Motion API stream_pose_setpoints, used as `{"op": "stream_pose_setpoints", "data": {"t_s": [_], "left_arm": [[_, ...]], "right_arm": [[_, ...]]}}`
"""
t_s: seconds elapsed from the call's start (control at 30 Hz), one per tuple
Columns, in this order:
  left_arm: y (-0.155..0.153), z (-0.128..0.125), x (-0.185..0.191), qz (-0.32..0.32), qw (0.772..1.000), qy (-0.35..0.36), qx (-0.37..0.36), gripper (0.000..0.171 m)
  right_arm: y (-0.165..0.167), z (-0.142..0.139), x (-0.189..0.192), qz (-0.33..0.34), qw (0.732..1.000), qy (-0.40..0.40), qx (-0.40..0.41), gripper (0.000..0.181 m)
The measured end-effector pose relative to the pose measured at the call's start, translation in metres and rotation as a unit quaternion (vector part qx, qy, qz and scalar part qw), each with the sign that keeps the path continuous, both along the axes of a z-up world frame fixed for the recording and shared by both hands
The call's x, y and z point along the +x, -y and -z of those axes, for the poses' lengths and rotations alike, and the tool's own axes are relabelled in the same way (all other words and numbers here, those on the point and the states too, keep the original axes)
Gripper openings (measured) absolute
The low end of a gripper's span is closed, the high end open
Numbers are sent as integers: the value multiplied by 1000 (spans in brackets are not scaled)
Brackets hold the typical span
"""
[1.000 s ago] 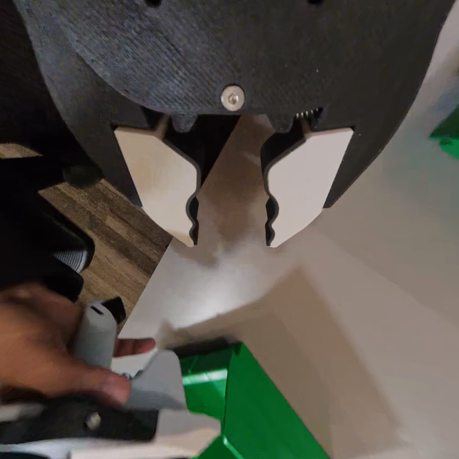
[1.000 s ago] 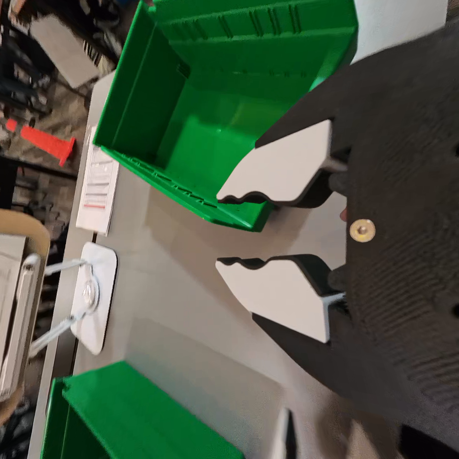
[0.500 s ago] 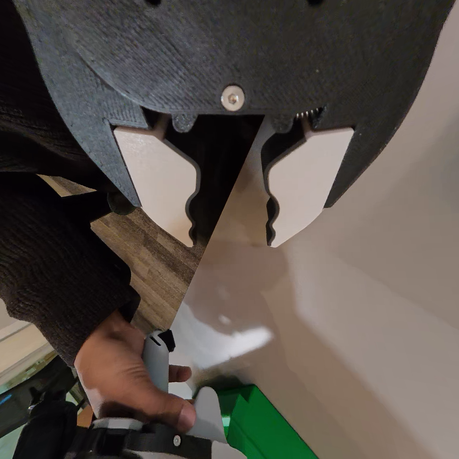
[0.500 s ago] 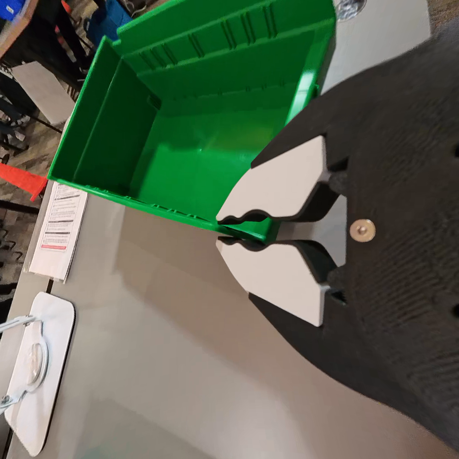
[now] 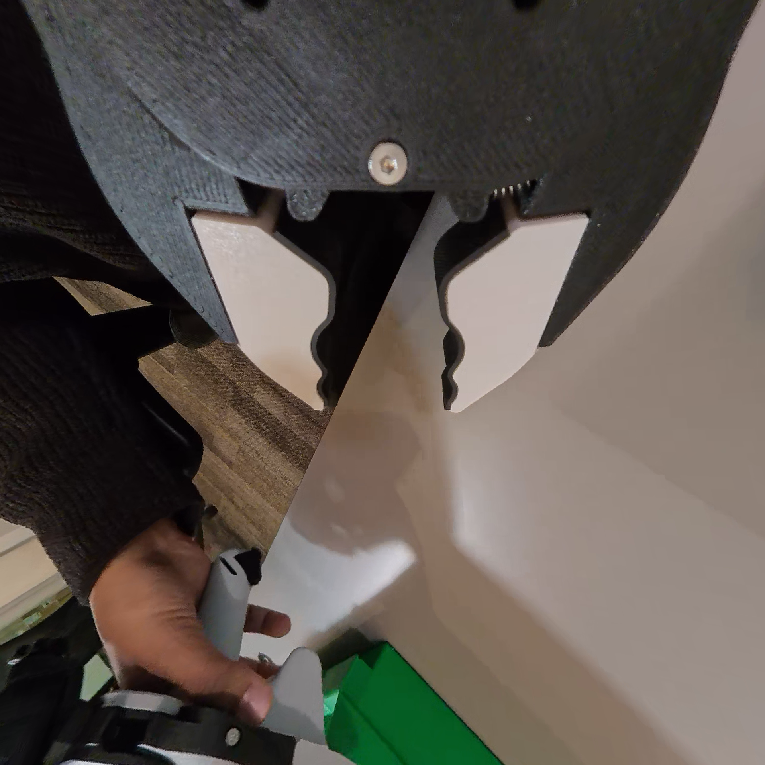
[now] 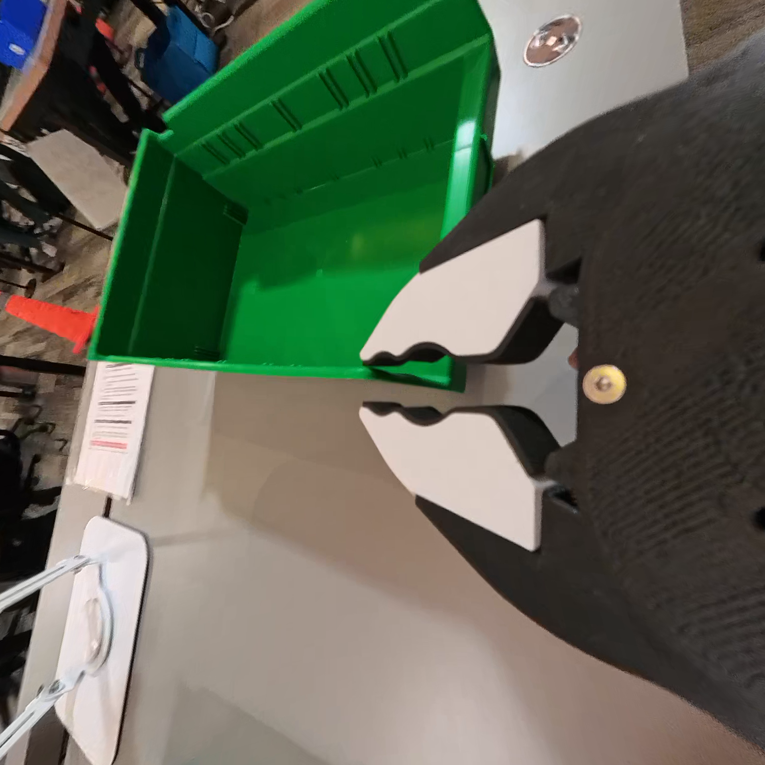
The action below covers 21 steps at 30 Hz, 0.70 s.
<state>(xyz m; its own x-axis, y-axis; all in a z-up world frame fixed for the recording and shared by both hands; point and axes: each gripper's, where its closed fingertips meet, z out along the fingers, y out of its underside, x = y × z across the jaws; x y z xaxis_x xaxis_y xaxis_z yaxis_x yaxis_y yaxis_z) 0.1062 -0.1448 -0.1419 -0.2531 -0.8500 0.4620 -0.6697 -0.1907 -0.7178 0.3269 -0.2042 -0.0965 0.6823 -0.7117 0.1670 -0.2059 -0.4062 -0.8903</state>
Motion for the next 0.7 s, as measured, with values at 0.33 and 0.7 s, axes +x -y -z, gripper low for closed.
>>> {"op": "stream_pose_setpoints", "data": {"t_s": [0.33, 0.7], "left_arm": [[-19, -20, 4, -37, 998, 38, -11, 52], [-77, -65, -40, -137, 979, 145, -26, 51]], "right_arm": [[-61, -84, -69, -97, 979, 181, 1, 29], [-206, -56, -177, -321, 928, -154, 109, 60]]}}
